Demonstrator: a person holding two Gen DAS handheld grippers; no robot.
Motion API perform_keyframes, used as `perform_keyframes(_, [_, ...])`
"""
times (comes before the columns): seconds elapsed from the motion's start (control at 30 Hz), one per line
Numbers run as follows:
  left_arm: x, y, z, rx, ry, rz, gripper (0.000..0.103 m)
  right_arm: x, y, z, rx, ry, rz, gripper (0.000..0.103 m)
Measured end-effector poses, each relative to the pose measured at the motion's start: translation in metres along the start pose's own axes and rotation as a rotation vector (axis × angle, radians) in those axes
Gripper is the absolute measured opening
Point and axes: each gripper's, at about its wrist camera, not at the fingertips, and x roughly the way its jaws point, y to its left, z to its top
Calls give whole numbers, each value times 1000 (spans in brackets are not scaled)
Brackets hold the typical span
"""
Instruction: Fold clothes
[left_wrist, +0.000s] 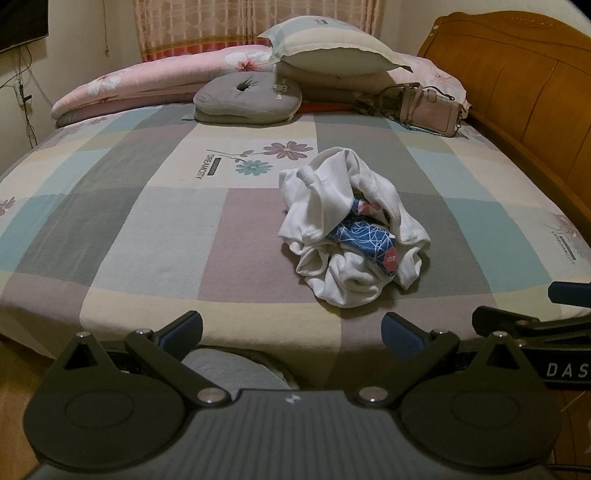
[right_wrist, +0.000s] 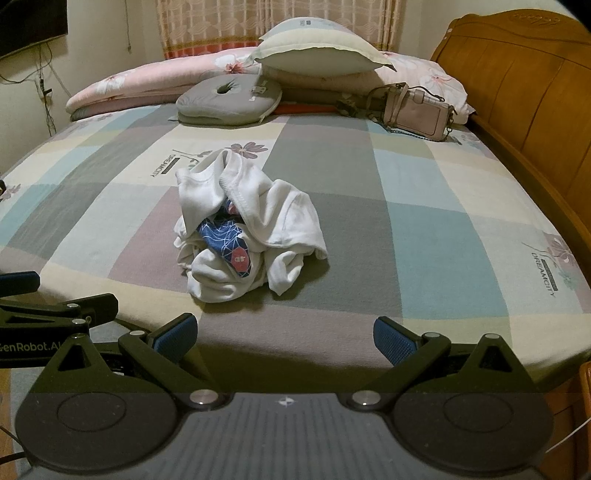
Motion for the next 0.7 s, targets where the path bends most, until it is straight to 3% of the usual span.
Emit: perform_keyframes(0.7, [5,-1,3,17,-5,25,102,7,1,5,-16,14,0,103])
